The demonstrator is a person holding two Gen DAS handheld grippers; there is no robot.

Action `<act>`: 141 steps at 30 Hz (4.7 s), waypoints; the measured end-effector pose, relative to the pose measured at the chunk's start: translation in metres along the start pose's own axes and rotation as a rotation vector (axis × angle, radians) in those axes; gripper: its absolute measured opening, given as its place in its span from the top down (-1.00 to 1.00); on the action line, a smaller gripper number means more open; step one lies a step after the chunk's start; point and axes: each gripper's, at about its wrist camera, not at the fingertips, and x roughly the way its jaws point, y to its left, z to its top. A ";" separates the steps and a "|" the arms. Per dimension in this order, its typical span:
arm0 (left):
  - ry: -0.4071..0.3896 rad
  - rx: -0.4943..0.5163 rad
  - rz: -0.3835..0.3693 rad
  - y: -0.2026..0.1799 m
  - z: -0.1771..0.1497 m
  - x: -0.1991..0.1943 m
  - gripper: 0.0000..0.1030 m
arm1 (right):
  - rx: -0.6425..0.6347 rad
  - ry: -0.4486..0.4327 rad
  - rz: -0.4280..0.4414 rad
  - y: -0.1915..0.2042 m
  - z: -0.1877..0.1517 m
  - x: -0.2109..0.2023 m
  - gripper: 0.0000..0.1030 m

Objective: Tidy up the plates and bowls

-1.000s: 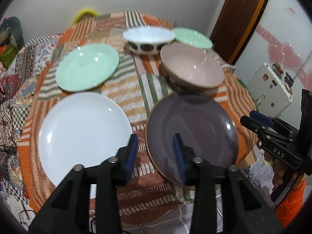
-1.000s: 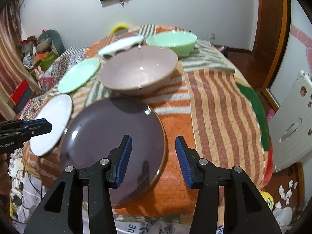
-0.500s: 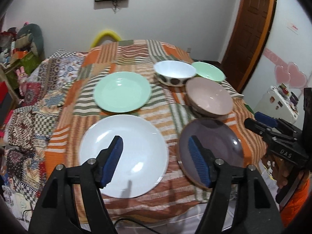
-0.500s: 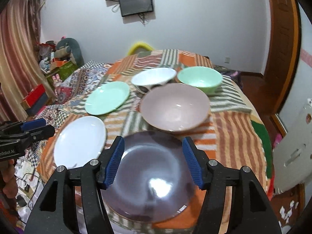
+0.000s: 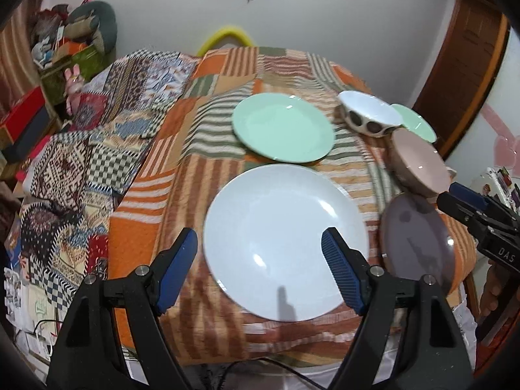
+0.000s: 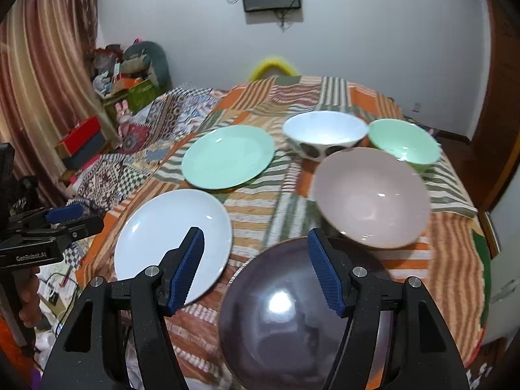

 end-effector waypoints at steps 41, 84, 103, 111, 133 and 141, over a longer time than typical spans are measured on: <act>0.144 -0.082 -0.098 0.051 -0.030 0.081 0.51 | -0.035 0.310 0.087 0.019 -0.005 0.115 0.38; -0.001 0.024 -0.092 -0.028 0.000 -0.016 0.50 | 0.057 0.080 0.077 -0.013 0.001 0.003 0.67; 0.076 0.156 -0.154 -0.111 -0.001 0.002 0.50 | 0.172 0.045 -0.004 -0.076 -0.035 -0.043 0.67; 0.141 0.187 -0.167 -0.135 -0.009 0.023 0.50 | 0.218 0.064 -0.031 -0.095 -0.055 -0.050 0.67; 0.182 0.291 -0.250 -0.185 -0.017 0.047 0.81 | 0.316 0.161 0.012 -0.115 -0.096 -0.021 0.81; 0.152 0.215 -0.189 -0.153 -0.008 0.041 0.80 | 0.273 0.151 0.006 -0.104 -0.088 -0.022 0.80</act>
